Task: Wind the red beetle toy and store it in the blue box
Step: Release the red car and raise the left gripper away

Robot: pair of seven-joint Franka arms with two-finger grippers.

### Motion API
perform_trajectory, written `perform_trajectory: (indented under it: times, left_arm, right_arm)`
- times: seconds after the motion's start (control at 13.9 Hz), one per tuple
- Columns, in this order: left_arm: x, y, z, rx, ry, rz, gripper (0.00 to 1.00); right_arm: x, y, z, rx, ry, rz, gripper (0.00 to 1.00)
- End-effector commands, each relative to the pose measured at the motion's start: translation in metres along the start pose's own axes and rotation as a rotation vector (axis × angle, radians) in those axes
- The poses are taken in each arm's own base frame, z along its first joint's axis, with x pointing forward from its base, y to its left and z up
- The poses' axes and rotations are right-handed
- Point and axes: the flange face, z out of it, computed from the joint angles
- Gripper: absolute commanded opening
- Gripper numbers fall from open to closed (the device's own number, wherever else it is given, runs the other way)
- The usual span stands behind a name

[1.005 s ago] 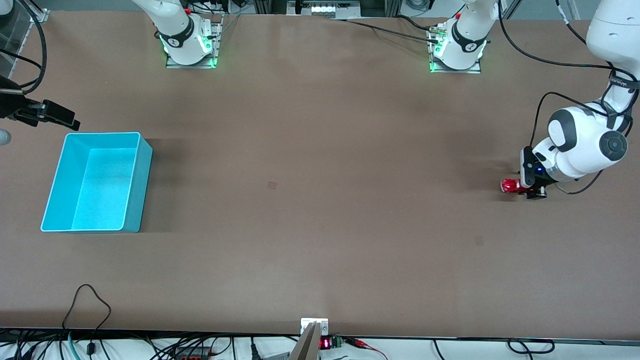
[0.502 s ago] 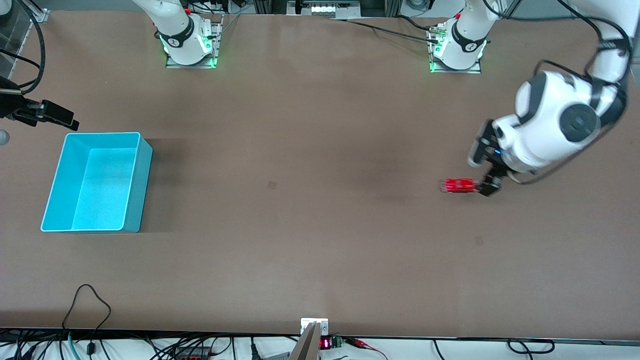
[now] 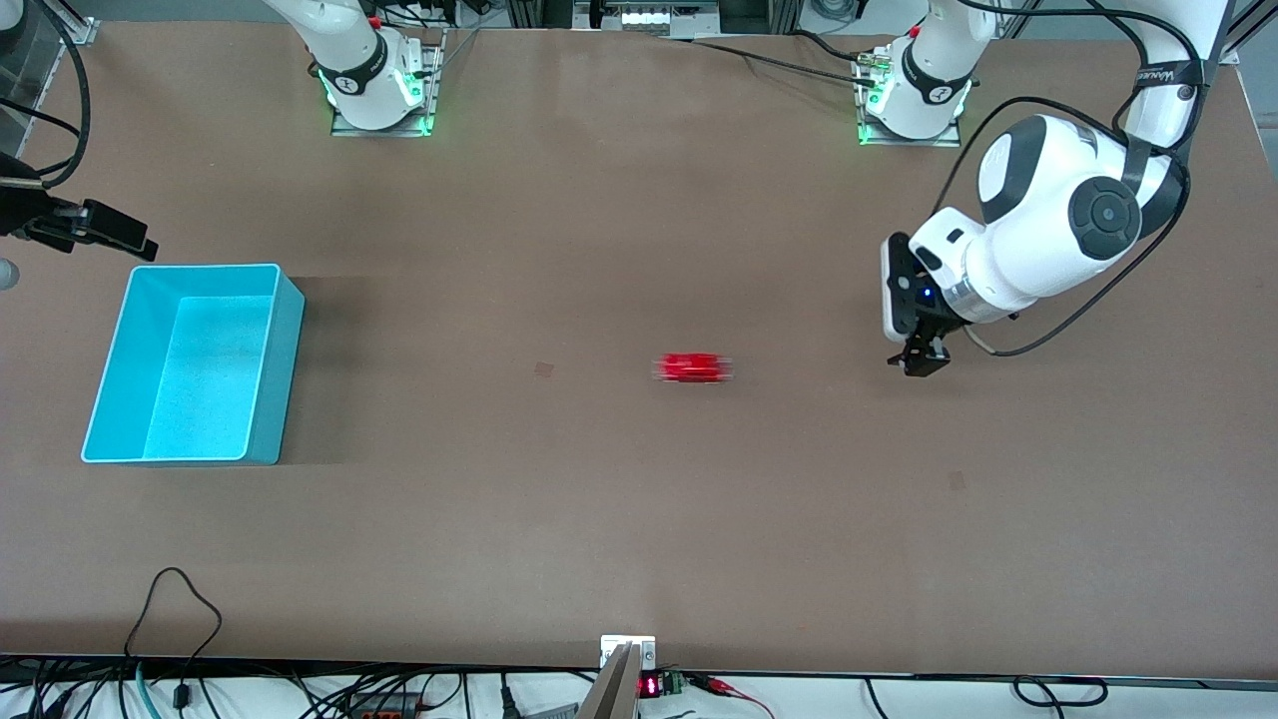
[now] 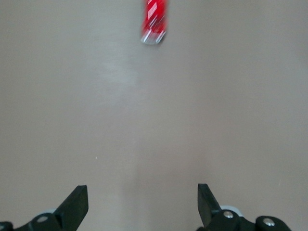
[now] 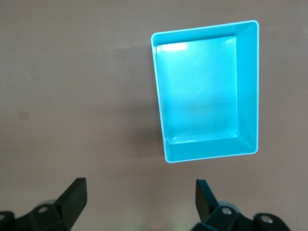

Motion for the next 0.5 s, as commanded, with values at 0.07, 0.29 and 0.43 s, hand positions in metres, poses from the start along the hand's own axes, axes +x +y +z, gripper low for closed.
perform_trajectory:
  times: [0.07, 0.29, 0.43]
  left_arm:
    - [-0.026, -0.035, -0.034, 0.050, 0.054, -0.494, 1.00]
    - [-0.075, -0.055, -0.047, 0.079, 0.060, -0.797, 1.00]
    - [-0.102, -0.066, -0.062, 0.103, 0.054, -0.967, 1.00]
  right_arm:
    - [0.000, 0.000, -0.004, 0.004, 0.004, 0.008, 1.00]
    - [0.000, -0.003, -0.003, 0.003, 0.003, 0.003, 1.00]
    - [0.000, -0.003, -0.004, 0.003, 0.004, 0.002, 1.00]
